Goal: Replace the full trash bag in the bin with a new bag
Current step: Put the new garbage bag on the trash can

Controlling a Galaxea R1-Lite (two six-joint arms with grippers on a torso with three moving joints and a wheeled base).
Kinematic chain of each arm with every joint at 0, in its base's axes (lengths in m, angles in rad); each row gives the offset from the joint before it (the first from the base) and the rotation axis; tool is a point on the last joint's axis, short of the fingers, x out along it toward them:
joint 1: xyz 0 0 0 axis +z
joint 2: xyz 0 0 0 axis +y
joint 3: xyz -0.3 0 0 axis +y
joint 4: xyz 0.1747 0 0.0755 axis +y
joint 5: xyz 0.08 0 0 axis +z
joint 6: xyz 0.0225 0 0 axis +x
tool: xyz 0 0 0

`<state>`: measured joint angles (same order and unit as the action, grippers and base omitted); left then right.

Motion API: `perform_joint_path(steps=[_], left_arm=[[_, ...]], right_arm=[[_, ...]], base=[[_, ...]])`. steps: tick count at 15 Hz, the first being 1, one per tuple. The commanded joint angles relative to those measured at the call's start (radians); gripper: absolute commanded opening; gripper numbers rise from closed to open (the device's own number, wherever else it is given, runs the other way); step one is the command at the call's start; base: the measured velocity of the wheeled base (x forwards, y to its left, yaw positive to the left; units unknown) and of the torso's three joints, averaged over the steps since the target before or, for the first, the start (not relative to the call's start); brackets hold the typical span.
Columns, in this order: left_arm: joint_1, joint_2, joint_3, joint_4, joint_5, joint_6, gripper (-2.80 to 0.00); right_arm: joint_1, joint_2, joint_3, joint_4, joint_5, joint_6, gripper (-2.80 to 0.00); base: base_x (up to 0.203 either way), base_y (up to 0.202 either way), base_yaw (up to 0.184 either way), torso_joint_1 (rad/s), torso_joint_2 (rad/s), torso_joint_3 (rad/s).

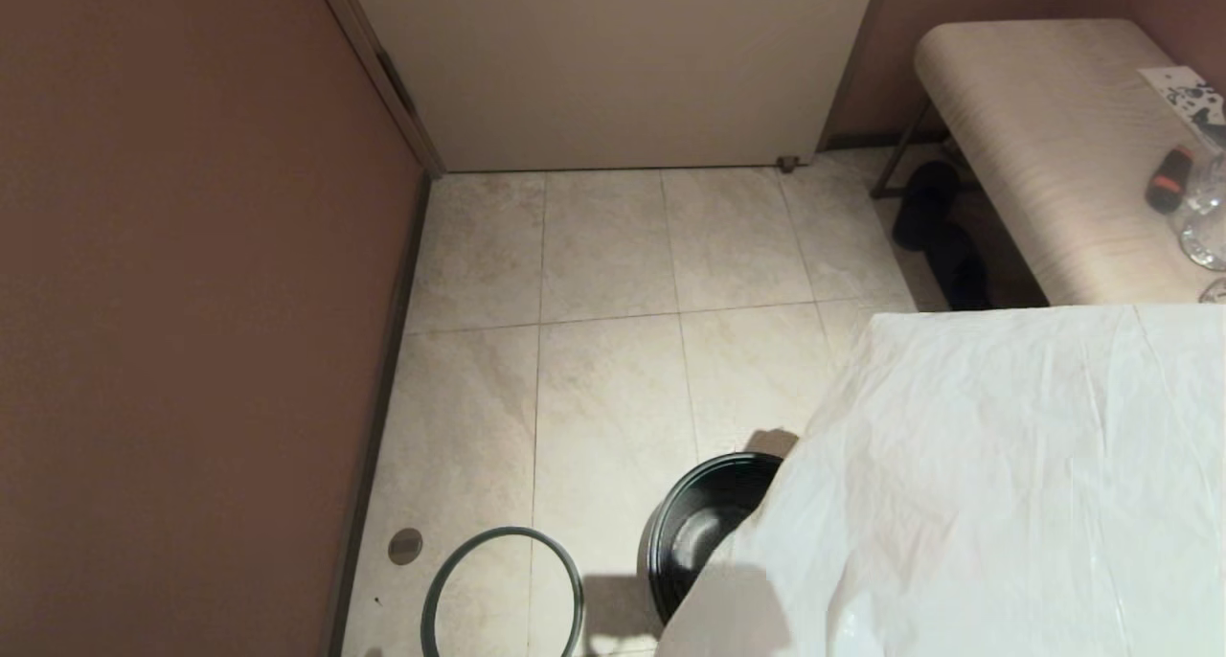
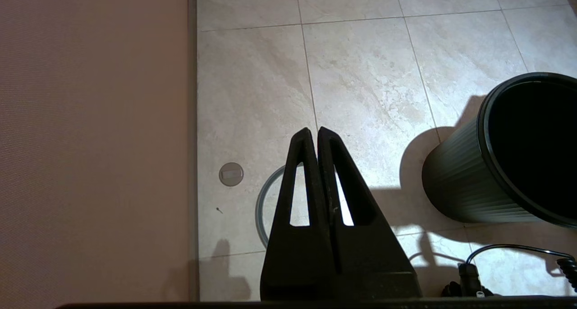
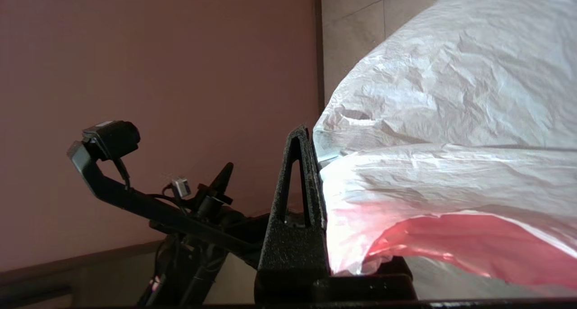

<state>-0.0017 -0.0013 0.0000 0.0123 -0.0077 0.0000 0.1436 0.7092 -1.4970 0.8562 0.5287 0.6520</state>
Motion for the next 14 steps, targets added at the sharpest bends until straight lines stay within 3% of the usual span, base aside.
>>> perform_joint_path(steps=[1, 8, 11, 14], left_arm=[[0.0, 0.001, 0.0, 0.0, 0.0, 0.0, -2.8], [0.0, 0.001, 0.0, 0.0, 0.0, 0.0, -2.8], [0.0, 0.001, 0.0, 0.0, 0.0, 0.0, -2.8], [0.0, 0.001, 0.0, 0.0, 0.0, 0.0, -2.8]], right_arm=[[-0.004, 0.029, -0.002, 0.001, 0.002, -0.047, -2.8], [-0.05, 0.211, 0.006, -0.019, -0.011, -0.087, -2.8], [-0.049, 0.358, -0.043, -0.027, -0.067, -0.087, -2.8], [-0.03, 0.482, -0.218, 0.04, -0.081, 0.024, -2.8]], base=[[0.0, 0.0, 0.0, 0.0, 0.0, 0.0], [0.0, 0.0, 0.0, 0.0, 0.0, 0.0], [0.0, 0.0, 0.0, 0.0, 0.0, 0.0], [0.0, 0.0, 0.0, 0.0, 0.0, 0.0]])
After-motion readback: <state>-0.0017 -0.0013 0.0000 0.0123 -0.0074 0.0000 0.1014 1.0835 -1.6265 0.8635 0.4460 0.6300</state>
